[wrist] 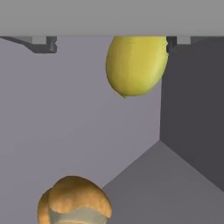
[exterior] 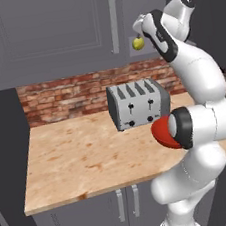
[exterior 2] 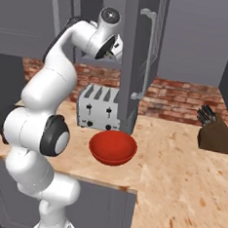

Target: Pick the lemon from the cabinet and place it in the bowl. Then pick the bowl and place it in the sink. Then turn on the sink facuet.

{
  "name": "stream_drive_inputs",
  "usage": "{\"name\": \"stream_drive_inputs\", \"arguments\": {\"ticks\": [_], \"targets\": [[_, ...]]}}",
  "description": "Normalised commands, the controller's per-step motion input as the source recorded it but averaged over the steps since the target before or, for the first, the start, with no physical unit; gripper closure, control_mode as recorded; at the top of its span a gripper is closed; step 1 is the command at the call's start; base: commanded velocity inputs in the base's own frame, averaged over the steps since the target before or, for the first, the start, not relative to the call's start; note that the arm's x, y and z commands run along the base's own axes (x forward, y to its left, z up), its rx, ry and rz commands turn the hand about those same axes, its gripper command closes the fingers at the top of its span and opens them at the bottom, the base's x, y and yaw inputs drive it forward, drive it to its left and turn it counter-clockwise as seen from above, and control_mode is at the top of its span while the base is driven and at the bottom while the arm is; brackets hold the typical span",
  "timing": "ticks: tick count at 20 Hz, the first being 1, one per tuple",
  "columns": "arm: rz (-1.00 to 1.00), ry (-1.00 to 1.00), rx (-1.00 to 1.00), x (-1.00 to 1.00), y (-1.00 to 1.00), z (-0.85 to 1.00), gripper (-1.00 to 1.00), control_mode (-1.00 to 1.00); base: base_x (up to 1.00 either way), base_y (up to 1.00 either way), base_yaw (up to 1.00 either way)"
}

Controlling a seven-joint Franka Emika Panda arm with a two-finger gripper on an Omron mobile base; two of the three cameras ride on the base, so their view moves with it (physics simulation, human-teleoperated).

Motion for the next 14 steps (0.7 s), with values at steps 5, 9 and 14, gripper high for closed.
{"name": "stream_drive_inputs", "arguments": {"ticks": [5, 9, 14], "targets": [[0.08, 0.0, 0.0, 0.43, 0.0, 0.0, -1.0, -1.0, 0.0, 0.0, 0.0], [0.05, 0.0, 0.0, 0.46, 0.0, 0.0, -1.0, -1.0, 0.0, 0.0, 0.0], [0.03, 0.0, 0.0, 0.22, 0.0, 0.0, -1.0, -1.0, 0.0, 0.0, 0.0]]}}
